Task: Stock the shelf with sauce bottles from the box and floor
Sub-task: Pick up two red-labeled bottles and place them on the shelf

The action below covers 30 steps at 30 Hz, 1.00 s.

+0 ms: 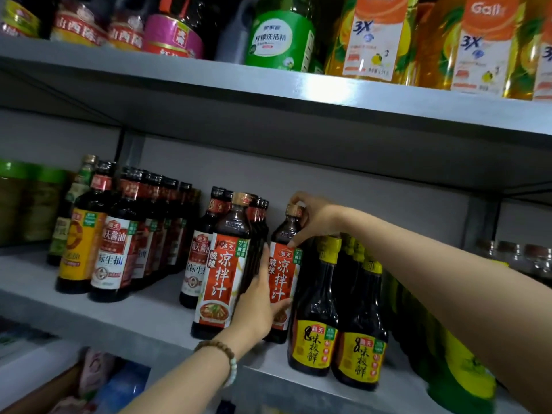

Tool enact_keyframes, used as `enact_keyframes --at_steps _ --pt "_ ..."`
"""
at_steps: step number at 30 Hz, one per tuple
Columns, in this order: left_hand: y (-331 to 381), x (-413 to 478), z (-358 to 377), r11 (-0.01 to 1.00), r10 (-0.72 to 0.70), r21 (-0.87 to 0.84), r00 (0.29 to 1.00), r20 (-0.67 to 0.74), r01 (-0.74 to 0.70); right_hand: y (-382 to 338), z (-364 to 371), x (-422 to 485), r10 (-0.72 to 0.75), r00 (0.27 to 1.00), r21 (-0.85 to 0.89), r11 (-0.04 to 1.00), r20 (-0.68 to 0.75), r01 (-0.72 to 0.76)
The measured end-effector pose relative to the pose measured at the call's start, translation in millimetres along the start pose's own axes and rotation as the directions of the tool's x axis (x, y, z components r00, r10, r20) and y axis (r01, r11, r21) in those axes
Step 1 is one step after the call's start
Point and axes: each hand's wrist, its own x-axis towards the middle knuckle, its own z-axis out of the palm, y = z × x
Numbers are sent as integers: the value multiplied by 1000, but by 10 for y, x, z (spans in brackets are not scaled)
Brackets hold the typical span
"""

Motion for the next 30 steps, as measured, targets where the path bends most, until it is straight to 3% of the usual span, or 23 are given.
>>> enact_keyframes --at_steps 3,7,9,18,21,26,30 --pt "-98 179 83 986 -34 -161 997 72 45 109 -23 170 44 998 43 998 49 -46" --pt "-199 365 158 971 -30 -233 996 81 48 300 -129 342 44 956 311 940 290 -138" --pt "-236 459 228 965 -47 -252 995 93 69 393 -120 422 48 942 404 895 332 -188" --pt "-425 893 443 961 -128 -233 987 97 147 648 36 820 75 965 492 849 252 -194" --pt "-503 995 555 927 -149 -333 984 101 174 724 89 935 92 965 487 849 247 -206" --pt "-553 1040 811 935 -142 -339 986 -88 105 827 120 1081 117 962 473 852 245 -224" --pt "-669 1144 871 909 -117 -408 992 -55 85 882 174 1176 139 966 459 859 216 -226"
